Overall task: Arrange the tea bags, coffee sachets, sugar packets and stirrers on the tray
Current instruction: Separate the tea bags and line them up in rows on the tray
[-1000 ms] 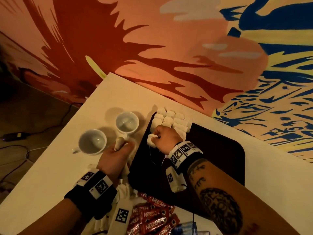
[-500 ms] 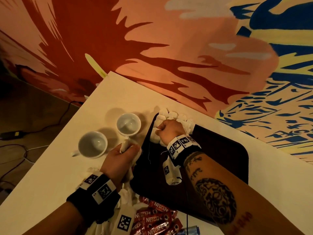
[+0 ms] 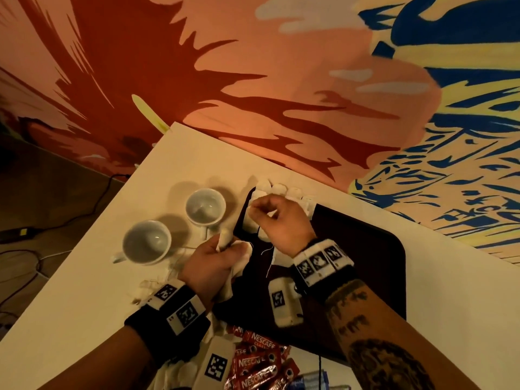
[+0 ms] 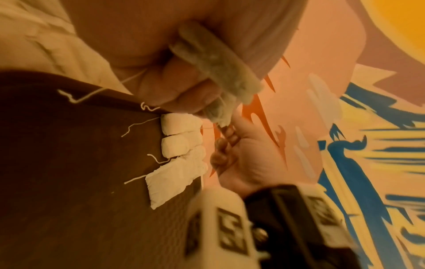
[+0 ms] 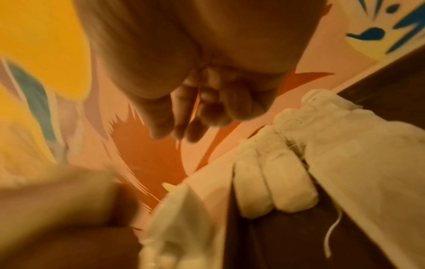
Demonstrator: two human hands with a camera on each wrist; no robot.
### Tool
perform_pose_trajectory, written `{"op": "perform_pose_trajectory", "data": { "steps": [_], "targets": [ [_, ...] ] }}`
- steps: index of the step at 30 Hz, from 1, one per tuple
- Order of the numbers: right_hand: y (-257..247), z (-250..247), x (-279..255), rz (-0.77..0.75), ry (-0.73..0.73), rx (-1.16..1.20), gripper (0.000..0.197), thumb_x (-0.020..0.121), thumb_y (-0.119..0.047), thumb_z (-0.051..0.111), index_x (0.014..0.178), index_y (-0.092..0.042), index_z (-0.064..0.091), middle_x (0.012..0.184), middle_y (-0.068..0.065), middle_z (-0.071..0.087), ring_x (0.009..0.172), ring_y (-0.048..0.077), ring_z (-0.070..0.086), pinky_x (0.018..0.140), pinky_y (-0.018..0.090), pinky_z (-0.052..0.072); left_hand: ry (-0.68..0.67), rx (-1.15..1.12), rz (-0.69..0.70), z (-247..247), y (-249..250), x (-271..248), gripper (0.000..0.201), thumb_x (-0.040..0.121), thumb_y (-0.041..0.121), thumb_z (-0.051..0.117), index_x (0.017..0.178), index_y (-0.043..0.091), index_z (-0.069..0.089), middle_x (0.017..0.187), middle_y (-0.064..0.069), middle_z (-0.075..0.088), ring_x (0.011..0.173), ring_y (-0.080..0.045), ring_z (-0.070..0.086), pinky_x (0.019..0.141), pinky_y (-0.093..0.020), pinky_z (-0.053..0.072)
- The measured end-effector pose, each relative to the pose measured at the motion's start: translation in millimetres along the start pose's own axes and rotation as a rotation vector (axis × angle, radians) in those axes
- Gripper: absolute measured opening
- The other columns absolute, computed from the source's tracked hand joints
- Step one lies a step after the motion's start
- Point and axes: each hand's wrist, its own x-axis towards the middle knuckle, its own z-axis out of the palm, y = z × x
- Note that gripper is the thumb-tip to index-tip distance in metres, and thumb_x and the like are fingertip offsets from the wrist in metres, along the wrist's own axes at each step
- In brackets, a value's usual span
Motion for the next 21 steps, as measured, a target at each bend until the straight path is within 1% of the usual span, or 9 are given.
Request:
{"op": "perform_pose_trajectory", "data": {
  "steps": [2, 4, 6, 8, 11, 13, 15, 17, 21],
  "targets": [
    [-8, -6, -24, -0.107, -0.164, 0.115, 0.022, 0.091, -0.019, 0.07, 0.108, -0.033, 0.071, 0.104, -0.013, 0.068, 0.082, -0.005, 0.06, 0.081, 0.015, 0.048, -0.06, 0.069, 0.052, 5, 2, -3, 0.023, 0.084, 0.018, 0.073, 0.099, 0.002, 0.069, 0.088, -0.012, 0.072, 0.084, -0.03, 0.069, 0.081, -0.04, 0.055],
    [-9, -12, -42, -0.189, -0.301, 0.081, 0.036, 0.09, -0.014, 0.071, 0.12, -0.033, 0.068, 0.117, -0.007, 0.066, 0.101, -0.003, 0.061, 0.091, 0.012, 0.046, -0.141, 0.186, 0.102, 10, 3, -6, 0.037, 0.072, 0.029, 0.074, 0.108, 0.017, 0.074, 0.102, -0.005, 0.076, 0.099, -0.024, 0.072, 0.095, -0.045, 0.054],
    [-7, -17, -54, -0.252, -0.328, 0.022, 0.031, 0.089, -0.014, 0.071, 0.116, -0.029, 0.072, 0.114, -0.007, 0.066, 0.106, 0.001, 0.06, 0.094, 0.016, 0.046, -0.188, 0.335, 0.14, 15, 3, -12, 0.037, 0.066, 0.03, 0.07, 0.103, 0.029, 0.073, 0.099, 0.005, 0.077, 0.097, -0.013, 0.072, 0.094, -0.039, 0.054],
    [-2, -19, -63, -0.249, -0.248, 0.04, 0.018, 0.087, -0.013, 0.072, 0.1, -0.026, 0.076, 0.099, -0.009, 0.067, 0.095, 0.005, 0.062, 0.086, 0.021, 0.049, -0.198, 0.408, 0.127, 20, 2, -18, 0.03, 0.065, 0.032, 0.069, 0.095, 0.029, 0.074, 0.091, 0.003, 0.078, 0.089, -0.012, 0.073, 0.087, -0.034, 0.056],
    [7, -20, -72, -0.122, -0.064, 0.219, 0.014, 0.089, -0.013, 0.071, 0.089, -0.027, 0.072, 0.086, -0.012, 0.069, 0.083, 0.003, 0.065, 0.077, 0.02, 0.049, -0.208, 0.344, 0.125, 28, -4, -27, 0.021, 0.076, 0.025, 0.074, 0.089, 0.009, 0.074, 0.077, -0.017, 0.072, 0.072, -0.024, 0.066, 0.069, -0.034, 0.051],
    [13, -21, -77, -0.057, 0.082, 0.369, 0.013, 0.09, -0.013, 0.071, 0.084, -0.025, 0.07, 0.079, -0.011, 0.07, 0.076, 0.002, 0.064, 0.071, 0.019, 0.049, -0.157, 0.276, 0.126, 30, -8, -30, 0.011, 0.085, 0.016, 0.073, 0.086, 0.005, 0.074, 0.071, -0.013, 0.069, 0.067, -0.026, 0.062, 0.062, -0.03, 0.052],
    [16, -21, -84, 0.056, 0.181, 0.491, 0.008, 0.091, -0.018, 0.071, 0.084, -0.02, 0.068, 0.072, -0.007, 0.069, 0.069, 0.005, 0.062, 0.062, 0.021, 0.048, -0.119, 0.207, 0.128, 31, -10, -32, 0.008, 0.088, 0.015, 0.07, 0.091, 0.014, 0.077, 0.084, -0.009, 0.076, 0.081, -0.03, 0.07, 0.075, -0.037, 0.058],
    [18, -18, -91, 0.188, 0.192, 0.615, 0.011, 0.092, -0.023, 0.07, 0.087, -0.015, 0.067, 0.072, -0.001, 0.069, 0.067, 0.01, 0.062, 0.056, 0.023, 0.048, -0.108, 0.1, 0.113, 33, -10, -35, 0.017, 0.088, 0.013, 0.07, 0.102, 0.019, 0.077, 0.099, -0.011, 0.076, 0.099, -0.03, 0.072, 0.09, -0.044, 0.056],
    [21, -7, -102, 0.298, 0.139, 0.797, 0.013, 0.093, -0.023, 0.069, 0.088, -0.012, 0.065, 0.076, 0.007, 0.07, 0.065, 0.016, 0.064, 0.059, 0.029, 0.052, -0.098, -0.067, 0.124, 38, -12, -39, 0.032, 0.075, 0.026, 0.077, 0.106, 0.016, 0.075, 0.107, -0.017, 0.074, 0.105, -0.034, 0.07, 0.099, -0.053, 0.051]
  ]
}}
